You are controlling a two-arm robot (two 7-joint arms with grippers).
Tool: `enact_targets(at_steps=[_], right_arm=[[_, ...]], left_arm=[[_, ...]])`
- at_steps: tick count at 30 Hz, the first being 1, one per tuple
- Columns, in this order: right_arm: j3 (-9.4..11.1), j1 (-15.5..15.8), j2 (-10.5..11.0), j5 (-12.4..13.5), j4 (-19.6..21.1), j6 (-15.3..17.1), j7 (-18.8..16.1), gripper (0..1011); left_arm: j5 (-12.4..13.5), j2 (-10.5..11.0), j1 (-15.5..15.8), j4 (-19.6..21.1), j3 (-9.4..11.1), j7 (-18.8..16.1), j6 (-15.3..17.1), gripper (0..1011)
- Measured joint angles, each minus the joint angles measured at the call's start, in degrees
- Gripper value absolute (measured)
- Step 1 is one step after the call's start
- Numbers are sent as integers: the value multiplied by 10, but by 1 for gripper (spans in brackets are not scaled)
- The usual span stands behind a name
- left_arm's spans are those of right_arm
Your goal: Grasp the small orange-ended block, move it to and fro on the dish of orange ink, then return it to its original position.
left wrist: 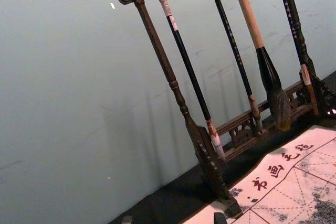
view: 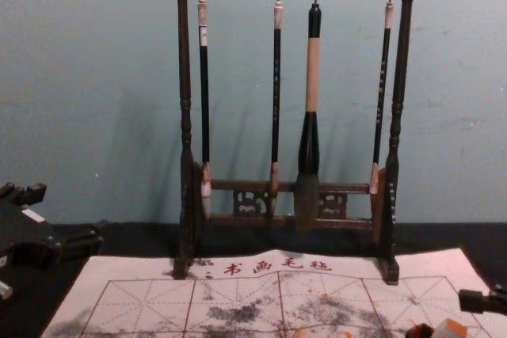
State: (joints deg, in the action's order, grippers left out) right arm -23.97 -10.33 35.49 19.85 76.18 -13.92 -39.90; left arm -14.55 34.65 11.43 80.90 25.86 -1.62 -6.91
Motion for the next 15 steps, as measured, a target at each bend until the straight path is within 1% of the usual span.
enact_targets(at_steps=[1, 2, 3, 4, 5, 7, 8, 9, 11, 14, 15], right_arm=[[0, 0, 0, 0, 0, 0, 0, 924], [0, 0, 0, 0, 0, 0, 0, 888], [0, 0, 0, 0, 0, 0, 0, 888], [0, 0, 0, 0, 0, 0, 0, 839], [0, 0, 0, 0, 0, 0, 0, 821], [0, 0, 0, 0, 0, 0, 0, 748], [0, 0, 0, 0, 0, 0, 0, 733], [0, 0, 0, 0, 0, 0, 0, 679], [0, 0, 0, 0, 0, 0, 0, 632], [0, 0, 0, 0, 0, -1, 0, 510], [0, 0, 0, 0, 0, -1, 0, 490]], left_arm=[[0, 0, 0, 0, 0, 0, 0, 1001], [0, 0, 0, 0, 0, 0, 0, 1001], [0, 0, 0, 0, 0, 0, 0, 1001], [0, 0, 0, 0, 0, 0, 0, 1001], [0, 0, 0, 0, 0, 0, 0, 1001], [0, 0, 0, 0, 0, 0, 0, 1001], [0, 0, 0, 0, 0, 0, 0, 1001], [0, 0, 0, 0, 0, 0, 0, 1001], [0, 0, 0, 0, 0, 0, 0, 1001], [0, 0, 0, 0, 0, 0, 0, 1002], [0, 0, 0, 0, 0, 0, 0, 1001]])
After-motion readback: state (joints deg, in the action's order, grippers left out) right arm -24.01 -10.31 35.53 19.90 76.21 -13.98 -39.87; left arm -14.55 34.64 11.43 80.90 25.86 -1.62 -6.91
